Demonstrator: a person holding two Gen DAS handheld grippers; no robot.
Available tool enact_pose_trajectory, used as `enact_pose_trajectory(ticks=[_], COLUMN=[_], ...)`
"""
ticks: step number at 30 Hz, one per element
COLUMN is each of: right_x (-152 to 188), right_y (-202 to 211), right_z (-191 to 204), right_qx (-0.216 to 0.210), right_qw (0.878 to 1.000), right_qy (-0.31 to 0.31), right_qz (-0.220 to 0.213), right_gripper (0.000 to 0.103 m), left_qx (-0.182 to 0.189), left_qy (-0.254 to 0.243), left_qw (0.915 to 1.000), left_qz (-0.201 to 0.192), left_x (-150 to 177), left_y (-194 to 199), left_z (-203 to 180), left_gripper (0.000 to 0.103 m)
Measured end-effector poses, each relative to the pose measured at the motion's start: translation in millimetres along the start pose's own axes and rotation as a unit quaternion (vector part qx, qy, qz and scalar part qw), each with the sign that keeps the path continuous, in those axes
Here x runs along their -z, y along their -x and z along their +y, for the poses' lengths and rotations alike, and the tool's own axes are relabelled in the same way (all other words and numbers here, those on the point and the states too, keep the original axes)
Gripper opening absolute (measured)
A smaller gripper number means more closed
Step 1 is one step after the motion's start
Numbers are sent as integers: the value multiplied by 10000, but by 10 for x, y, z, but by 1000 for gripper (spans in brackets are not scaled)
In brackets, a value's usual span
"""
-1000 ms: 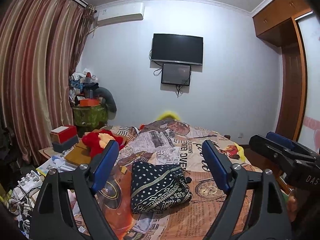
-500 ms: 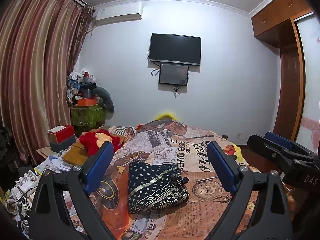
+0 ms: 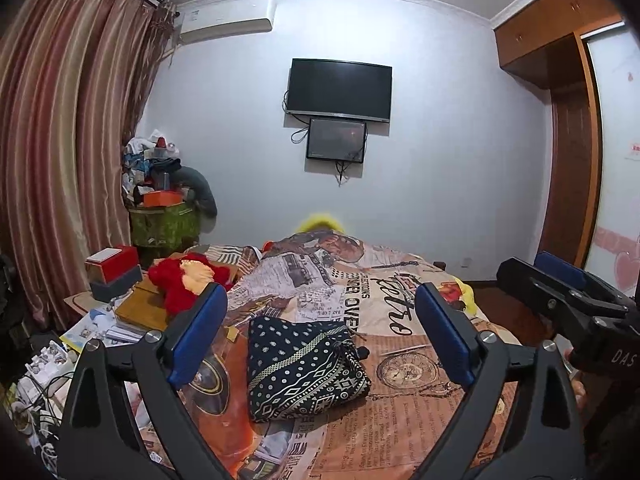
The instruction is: Fold large clothes
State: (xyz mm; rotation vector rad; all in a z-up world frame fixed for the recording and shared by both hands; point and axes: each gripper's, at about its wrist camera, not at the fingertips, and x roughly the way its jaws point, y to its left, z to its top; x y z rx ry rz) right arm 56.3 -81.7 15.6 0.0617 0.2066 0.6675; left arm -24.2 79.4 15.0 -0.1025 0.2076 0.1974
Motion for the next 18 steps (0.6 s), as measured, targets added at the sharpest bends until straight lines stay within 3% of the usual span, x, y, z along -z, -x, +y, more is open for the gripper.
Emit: enact_pose_trajectory(ticks=[18], right_x=[21], right_y=[-64], right_z=[-11], right_qx=[146], right_qw=[9997], right_qy=[-126], right_qz=[134], right_gripper=[103], left_qx=[24], left_qy=[227], left_qw=[9997], left_qz=[114], left_x=[28], left_y=[-56], left_z=[141], left_gripper=[99])
